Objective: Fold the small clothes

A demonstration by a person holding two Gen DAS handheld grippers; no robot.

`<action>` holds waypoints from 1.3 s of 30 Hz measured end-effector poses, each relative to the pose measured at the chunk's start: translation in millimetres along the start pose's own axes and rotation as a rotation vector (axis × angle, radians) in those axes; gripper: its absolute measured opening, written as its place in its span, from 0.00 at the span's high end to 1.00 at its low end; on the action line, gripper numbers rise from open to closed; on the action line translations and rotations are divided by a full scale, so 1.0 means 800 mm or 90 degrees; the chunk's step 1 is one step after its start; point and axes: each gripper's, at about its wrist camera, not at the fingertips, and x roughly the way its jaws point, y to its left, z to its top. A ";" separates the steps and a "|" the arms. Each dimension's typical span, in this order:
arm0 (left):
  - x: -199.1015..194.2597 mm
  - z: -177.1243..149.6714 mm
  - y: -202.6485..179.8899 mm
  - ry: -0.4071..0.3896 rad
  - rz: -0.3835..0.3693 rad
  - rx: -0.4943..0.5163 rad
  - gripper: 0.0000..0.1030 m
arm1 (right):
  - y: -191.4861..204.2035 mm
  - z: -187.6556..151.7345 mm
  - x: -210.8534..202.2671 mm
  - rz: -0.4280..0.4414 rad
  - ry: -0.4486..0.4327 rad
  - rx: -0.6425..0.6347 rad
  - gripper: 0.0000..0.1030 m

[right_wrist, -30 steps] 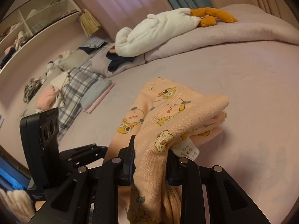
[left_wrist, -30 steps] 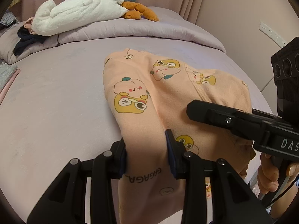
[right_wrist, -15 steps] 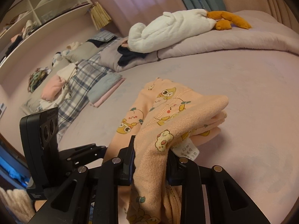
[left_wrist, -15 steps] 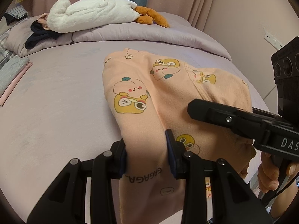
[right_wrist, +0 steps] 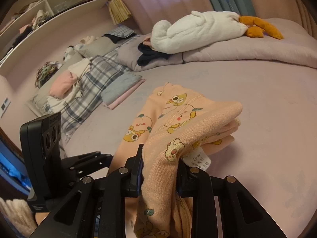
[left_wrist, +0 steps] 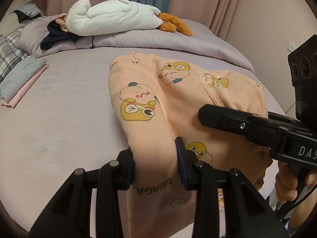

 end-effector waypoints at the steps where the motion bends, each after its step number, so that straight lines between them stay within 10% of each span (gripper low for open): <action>1: 0.000 0.001 0.002 -0.001 0.002 -0.001 0.65 | 0.002 0.001 0.002 0.001 0.001 -0.002 0.73; 39: -0.010 0.004 0.065 -0.016 0.031 -0.043 0.65 | 0.043 0.029 0.047 0.000 0.036 -0.075 0.73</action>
